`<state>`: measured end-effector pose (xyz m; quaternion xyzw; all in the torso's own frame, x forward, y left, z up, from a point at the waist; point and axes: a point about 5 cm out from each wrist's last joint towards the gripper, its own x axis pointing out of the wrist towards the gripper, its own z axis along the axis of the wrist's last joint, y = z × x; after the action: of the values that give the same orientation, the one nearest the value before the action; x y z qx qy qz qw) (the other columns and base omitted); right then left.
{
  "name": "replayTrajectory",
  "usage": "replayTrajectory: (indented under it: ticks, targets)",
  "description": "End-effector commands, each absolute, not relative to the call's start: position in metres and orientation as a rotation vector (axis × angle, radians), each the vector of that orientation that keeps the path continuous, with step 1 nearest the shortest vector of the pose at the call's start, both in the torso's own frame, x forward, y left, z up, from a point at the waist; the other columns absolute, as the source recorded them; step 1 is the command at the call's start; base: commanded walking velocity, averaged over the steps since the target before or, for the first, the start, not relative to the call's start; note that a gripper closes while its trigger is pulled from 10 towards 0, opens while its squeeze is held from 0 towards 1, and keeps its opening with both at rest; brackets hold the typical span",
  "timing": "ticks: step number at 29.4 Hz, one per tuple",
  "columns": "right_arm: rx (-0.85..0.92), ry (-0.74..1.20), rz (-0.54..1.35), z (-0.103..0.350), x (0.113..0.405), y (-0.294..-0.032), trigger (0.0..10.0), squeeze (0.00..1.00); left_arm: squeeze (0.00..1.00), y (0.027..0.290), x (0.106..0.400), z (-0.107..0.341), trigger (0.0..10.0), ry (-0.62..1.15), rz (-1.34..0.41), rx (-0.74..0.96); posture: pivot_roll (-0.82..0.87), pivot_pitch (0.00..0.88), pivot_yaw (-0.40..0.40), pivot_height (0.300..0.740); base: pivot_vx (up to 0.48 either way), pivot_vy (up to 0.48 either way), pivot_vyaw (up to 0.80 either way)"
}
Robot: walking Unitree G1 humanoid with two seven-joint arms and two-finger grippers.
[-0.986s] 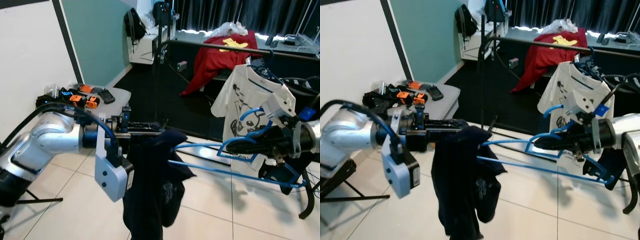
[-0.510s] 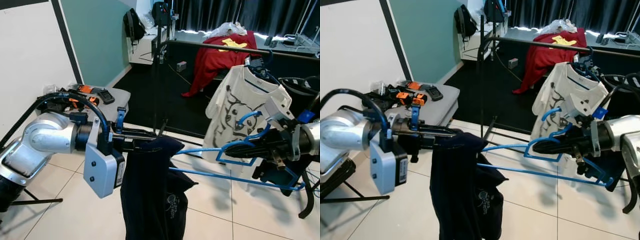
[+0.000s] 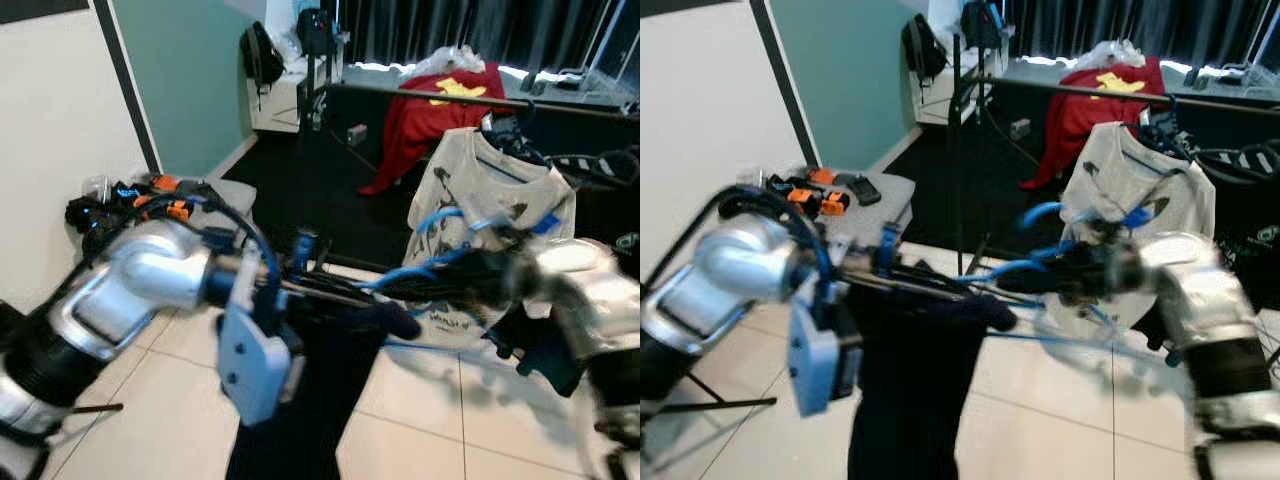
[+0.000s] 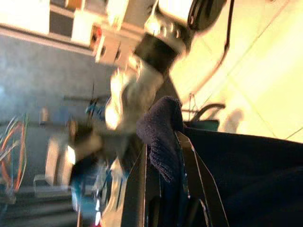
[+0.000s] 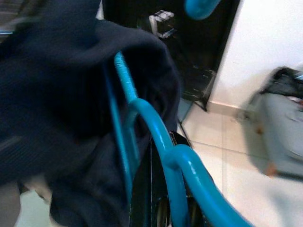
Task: Hang hanger
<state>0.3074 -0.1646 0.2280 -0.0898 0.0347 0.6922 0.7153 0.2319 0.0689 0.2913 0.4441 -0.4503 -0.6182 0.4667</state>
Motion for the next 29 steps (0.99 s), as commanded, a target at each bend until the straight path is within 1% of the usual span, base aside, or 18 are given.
replayTrajectory:
  ticks: [1,3,6,8,10,13,14,16,17,18,21,22,23,24,25,27,28,29]
  targets:
    - [-0.200,0.070,1.545,0.228,0.306,-0.160,10.0,0.00,0.00,0.067,0.231,0.292,10.0,-1.114,-1.532,1.114,-0.06,0.000,0.043,0.740,0.000,0.000,0.00]
    - [-0.185,0.108,1.591,0.214,0.301,-0.149,10.0,0.00,0.00,0.066,0.231,0.292,10.0,-1.111,-1.556,1.131,-0.06,0.000,0.048,0.740,0.000,0.000,0.00]
    - [-0.195,0.130,1.586,0.209,0.300,-0.149,10.0,0.00,0.00,0.068,0.232,0.294,10.0,-1.102,-1.555,1.142,-0.06,0.000,0.049,0.740,0.000,0.000,0.00]
    - [-0.210,0.151,1.567,0.206,0.302,-0.152,10.0,0.00,0.00,0.072,0.234,0.296,10.0,-1.088,-1.546,1.159,-0.06,0.000,0.050,0.740,0.000,0.000,0.00]
    - [-0.287,0.213,1.493,0.202,0.306,-0.168,10.0,0.00,0.00,0.085,0.242,0.300,10.0,-1.034,-1.494,1.213,-0.05,0.000,0.050,0.740,0.000,0.000,0.00]
    - [-0.313,0.249,1.458,0.199,0.307,-0.175,10.0,0.00,0.00,0.091,0.246,0.302,10.0,-1.012,-1.467,1.235,-0.05,0.000,0.051,0.740,0.000,0.000,0.00]
    - [-0.352,0.314,1.426,0.192,0.307,-0.180,10.0,0.00,0.00,0.095,0.249,0.303,10.0,-0.996,-1.441,1.243,-0.05,0.001,0.048,0.740,0.000,0.000,0.00]
    - [-0.374,0.380,1.398,0.185,0.306,-0.183,10.0,0.00,0.00,0.097,0.250,0.303,10.0,-0.987,-1.427,1.242,-0.05,0.000,0.044,0.740,0.000,0.000,0.00]
    - [-0.374,0.380,1.398,0.185,0.306,-0.183,10.0,0.00,0.00,0.097,0.250,0.303,10.0,-0.987,-1.427,1.242,-0.05,0.000,0.044,0.740,0.000,0.000,0.00]
    - [-0.372,0.464,1.371,0.176,0.304,-0.184,10.0,0.00,0.00,0.097,0.249,0.302,10.0,-0.983,-1.427,1.228,-0.05,0.001,0.039,0.740,0.000,0.000,0.00]
    - [-0.372,0.464,1.371,0.176,0.304,-0.184,10.0,0.00,0.00,0.097,0.249,0.302,10.0,-0.983,-1.427,1.228,-0.05,0.001,0.039,0.740,0.000,0.000,0.00]
    - [-0.328,0.526,1.346,0.169,0.302,-0.180,10.0,0.00,0.00,0.095,0.247,0.299,10.0,-0.982,-1.438,1.207,-0.05,0.000,0.037,0.740,0.000,0.000,0.00]
    - [-0.328,0.526,1.346,0.169,0.302,-0.180,10.0,0.00,0.00,0.095,0.247,0.299,10.0,-0.982,-1.438,1.207,-0.05,0.000,0.037,0.740,0.000,0.000,0.00]
    - [-0.226,0.561,1.301,0.163,0.303,-0.170,10.0,0.00,0.00,0.090,0.243,0.291,10.0,-0.980,-1.465,1.183,-0.06,0.000,0.033,0.740,0.000,0.000,0.00]
    - [-0.226,0.561,1.301,0.163,0.303,-0.170,10.0,0.00,0.00,0.090,0.243,0.291,10.0,-0.980,-1.465,1.183,-0.06,0.000,0.033,0.740,0.000,0.000,0.00]
    - [0.013,0.597,1.141,0.155,0.315,-0.148,10.0,0.00,0.00,0.080,0.237,0.279,10.0,-0.984,-1.507,1.132,-0.06,0.000,0.030,0.740,0.000,0.000,0.00]
    - [0.110,0.613,1.047,0.151,0.324,-0.142,10.0,0.00,0.00,0.076,0.234,0.275,10.0,-0.989,-1.521,1.113,-0.06,0.000,0.028,0.740,0.000,0.000,0.00]
    - [0.162,0.626,0.992,0.148,0.329,-0.139,10.0,0.00,0.00,0.073,0.233,0.273,10.0,-0.992,-1.527,1.103,-0.06,0.000,0.028,0.740,0.000,0.000,0.00]
